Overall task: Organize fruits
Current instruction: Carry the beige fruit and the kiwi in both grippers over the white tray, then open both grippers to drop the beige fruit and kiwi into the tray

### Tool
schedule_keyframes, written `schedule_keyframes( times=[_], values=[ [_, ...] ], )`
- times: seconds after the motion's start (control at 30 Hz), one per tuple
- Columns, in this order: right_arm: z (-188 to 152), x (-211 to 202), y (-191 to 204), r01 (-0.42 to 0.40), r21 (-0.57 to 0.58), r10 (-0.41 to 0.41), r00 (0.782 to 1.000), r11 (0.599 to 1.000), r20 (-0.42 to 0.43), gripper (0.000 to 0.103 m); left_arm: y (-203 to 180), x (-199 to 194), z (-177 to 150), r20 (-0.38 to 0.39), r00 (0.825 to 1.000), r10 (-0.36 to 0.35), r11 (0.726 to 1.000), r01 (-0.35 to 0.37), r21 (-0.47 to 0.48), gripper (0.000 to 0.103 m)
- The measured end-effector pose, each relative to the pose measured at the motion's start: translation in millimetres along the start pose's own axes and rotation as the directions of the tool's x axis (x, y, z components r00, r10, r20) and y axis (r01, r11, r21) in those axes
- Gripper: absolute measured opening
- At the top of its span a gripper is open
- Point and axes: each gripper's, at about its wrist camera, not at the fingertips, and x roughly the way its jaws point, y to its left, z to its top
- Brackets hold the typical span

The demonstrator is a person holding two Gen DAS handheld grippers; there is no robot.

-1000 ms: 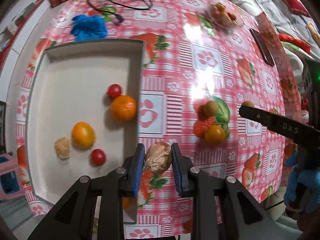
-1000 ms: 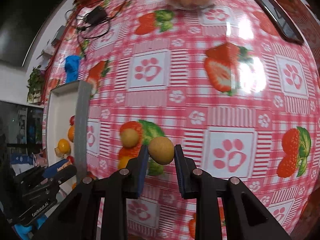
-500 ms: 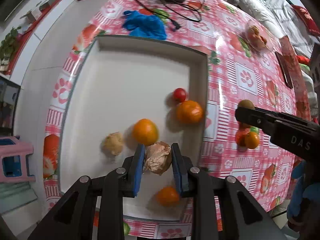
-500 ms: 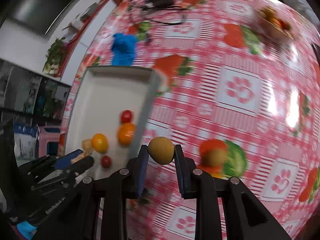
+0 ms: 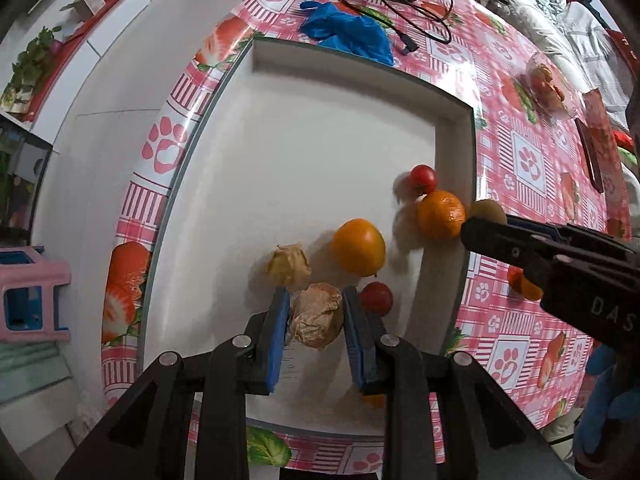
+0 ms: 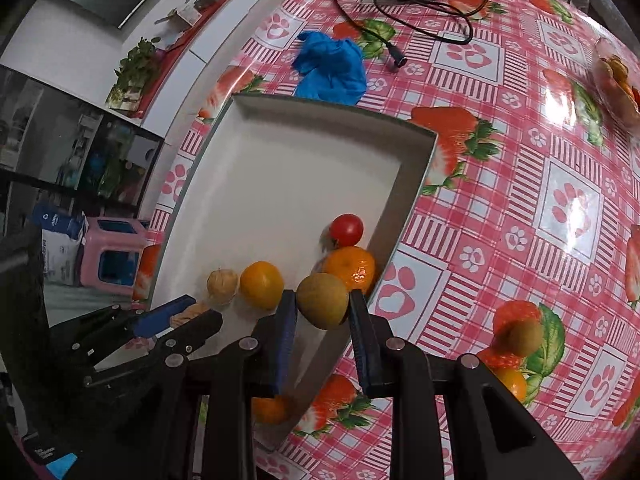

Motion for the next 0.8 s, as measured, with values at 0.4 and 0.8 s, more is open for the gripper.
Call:
schedule_keyframes(
  times=[0.4,0.8],
  values=[
    [-1.1,-0.1,-2.5,0.005,0.007,-0.005,1.0,1.0,-0.006,0.027,-2.2,0.9,0.4,-0.009,1.0,-0.004,1.0,0.004,0.014,0.029],
    [-5.2,6.6,2.5,-0.002,0.02,0.003,1.0,1.0,-0.017,0.027,0.2,3.8,4.3,-0.004,1.0,0.009,1.0,-0.009,0.013,0.029]
  ],
)
